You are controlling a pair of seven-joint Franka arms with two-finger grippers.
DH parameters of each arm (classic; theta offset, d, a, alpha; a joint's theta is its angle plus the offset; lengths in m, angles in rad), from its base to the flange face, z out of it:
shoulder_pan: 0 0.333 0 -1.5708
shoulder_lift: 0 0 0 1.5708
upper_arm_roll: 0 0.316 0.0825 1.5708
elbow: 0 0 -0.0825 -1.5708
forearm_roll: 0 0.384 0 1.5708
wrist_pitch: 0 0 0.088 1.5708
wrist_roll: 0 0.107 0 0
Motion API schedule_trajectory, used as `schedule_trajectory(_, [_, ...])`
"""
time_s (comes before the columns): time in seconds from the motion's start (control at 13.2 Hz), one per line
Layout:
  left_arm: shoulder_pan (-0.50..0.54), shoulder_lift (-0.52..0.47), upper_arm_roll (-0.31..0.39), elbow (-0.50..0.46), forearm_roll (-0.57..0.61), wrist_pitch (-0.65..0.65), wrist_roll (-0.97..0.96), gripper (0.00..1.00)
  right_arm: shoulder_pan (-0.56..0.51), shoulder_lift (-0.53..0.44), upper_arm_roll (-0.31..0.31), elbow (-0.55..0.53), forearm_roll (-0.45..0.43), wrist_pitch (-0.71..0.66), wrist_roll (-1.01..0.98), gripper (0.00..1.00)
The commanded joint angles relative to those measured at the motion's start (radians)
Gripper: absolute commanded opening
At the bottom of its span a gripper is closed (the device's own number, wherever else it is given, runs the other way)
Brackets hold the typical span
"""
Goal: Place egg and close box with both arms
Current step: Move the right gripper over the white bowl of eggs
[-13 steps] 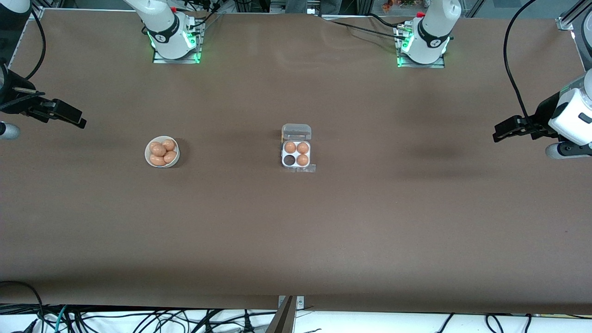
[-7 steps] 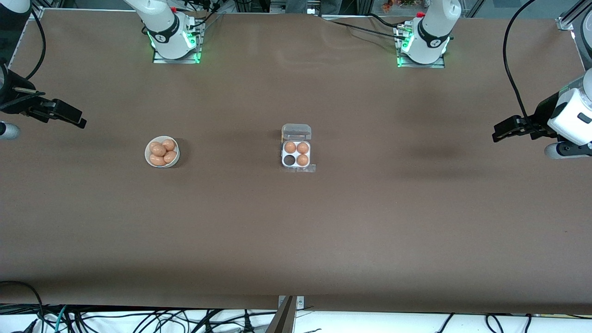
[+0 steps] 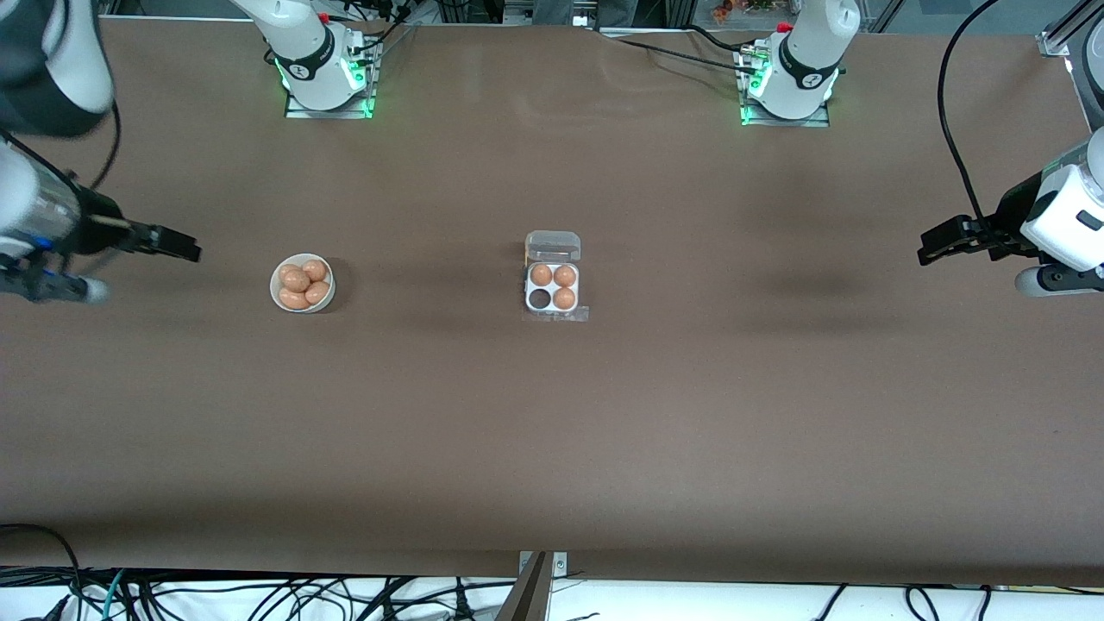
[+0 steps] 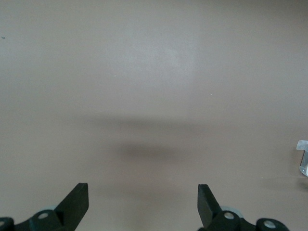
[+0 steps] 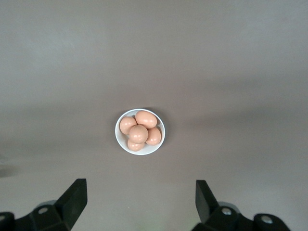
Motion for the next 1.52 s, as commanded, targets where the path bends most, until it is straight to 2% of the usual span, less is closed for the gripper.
schedule_trajectory(0.0, [0.003, 0.012, -0.005, 0.029, 0.019, -0.019, 0.014, 1.00, 0.027, 0.093, 0.003, 0.001, -0.020, 0.027, -0.065, 1.00])
schedule_trajectory(0.08, [0.004, 0.012, -0.005, 0.028, 0.019, -0.019, 0.014, 1.00, 0.036, 0.104, 0.003, -0.028, -0.022, 0.071, -0.070, 1.00])
schedule_trajectory(0.23, [0.004, 0.012, -0.005, 0.028, 0.019, -0.019, 0.014, 1.00, 0.038, 0.089, 0.003, -0.164, -0.022, 0.226, -0.075, 1.00])
schedule_trajectory(0.46, [0.006, 0.012, -0.005, 0.028, 0.017, -0.019, 0.014, 1.00, 0.039, 0.012, 0.030, -0.405, -0.025, 0.473, -0.080, 1.00])
schedule_trajectory(0.68, [0.006, 0.012, -0.005, 0.026, 0.017, -0.019, 0.014, 1.00, 0.039, -0.020, 0.042, -0.566, -0.025, 0.657, -0.078, 1.00])
schedule_trajectory(0.91, [0.004, 0.012, -0.005, 0.025, 0.017, -0.019, 0.011, 1.00, 0.050, -0.007, 0.052, -0.617, -0.025, 0.762, -0.078, 1.00])
schedule_trajectory(1.22, [0.006, 0.012, -0.005, 0.028, 0.017, -0.019, 0.014, 1.00, 0.053, 0.021, 0.052, -0.627, -0.026, 0.781, -0.078, 1.00])
schedule_trajectory(1.44, [0.006, 0.012, -0.005, 0.028, 0.017, -0.019, 0.011, 1.00, 0.053, 0.046, 0.049, -0.625, -0.064, 0.797, -0.078, 1.00])
